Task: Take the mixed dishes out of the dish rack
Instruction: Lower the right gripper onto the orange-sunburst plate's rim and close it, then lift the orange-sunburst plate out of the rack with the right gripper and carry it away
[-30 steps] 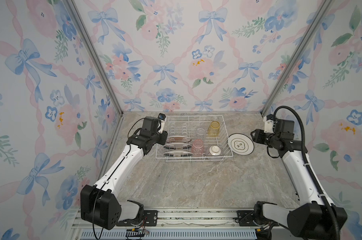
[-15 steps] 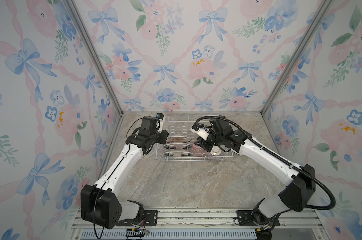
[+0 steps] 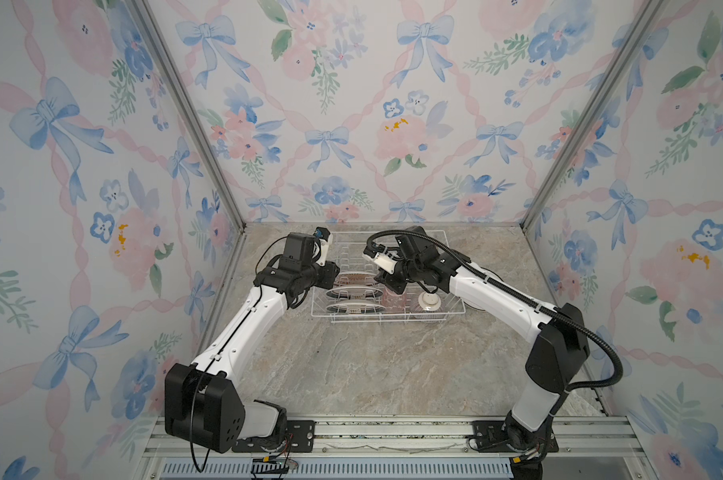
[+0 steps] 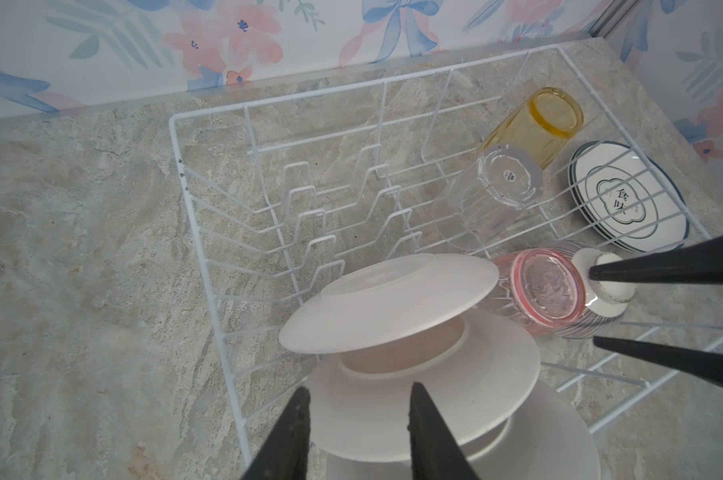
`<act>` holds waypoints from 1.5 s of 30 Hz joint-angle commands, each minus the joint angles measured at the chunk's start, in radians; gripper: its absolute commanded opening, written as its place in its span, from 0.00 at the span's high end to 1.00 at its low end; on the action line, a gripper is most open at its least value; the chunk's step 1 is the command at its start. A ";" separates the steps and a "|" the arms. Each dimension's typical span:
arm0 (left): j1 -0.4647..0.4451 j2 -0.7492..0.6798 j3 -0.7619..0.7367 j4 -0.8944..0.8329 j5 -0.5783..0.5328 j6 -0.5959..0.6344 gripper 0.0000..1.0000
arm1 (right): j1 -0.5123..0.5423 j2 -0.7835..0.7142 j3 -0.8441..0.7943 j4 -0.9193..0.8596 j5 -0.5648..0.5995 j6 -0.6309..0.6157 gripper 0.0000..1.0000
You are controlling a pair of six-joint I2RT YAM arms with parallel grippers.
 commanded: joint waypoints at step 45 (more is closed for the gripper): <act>0.107 -0.064 -0.061 0.008 0.055 0.023 0.63 | 0.083 0.303 0.181 0.110 0.171 -0.173 1.00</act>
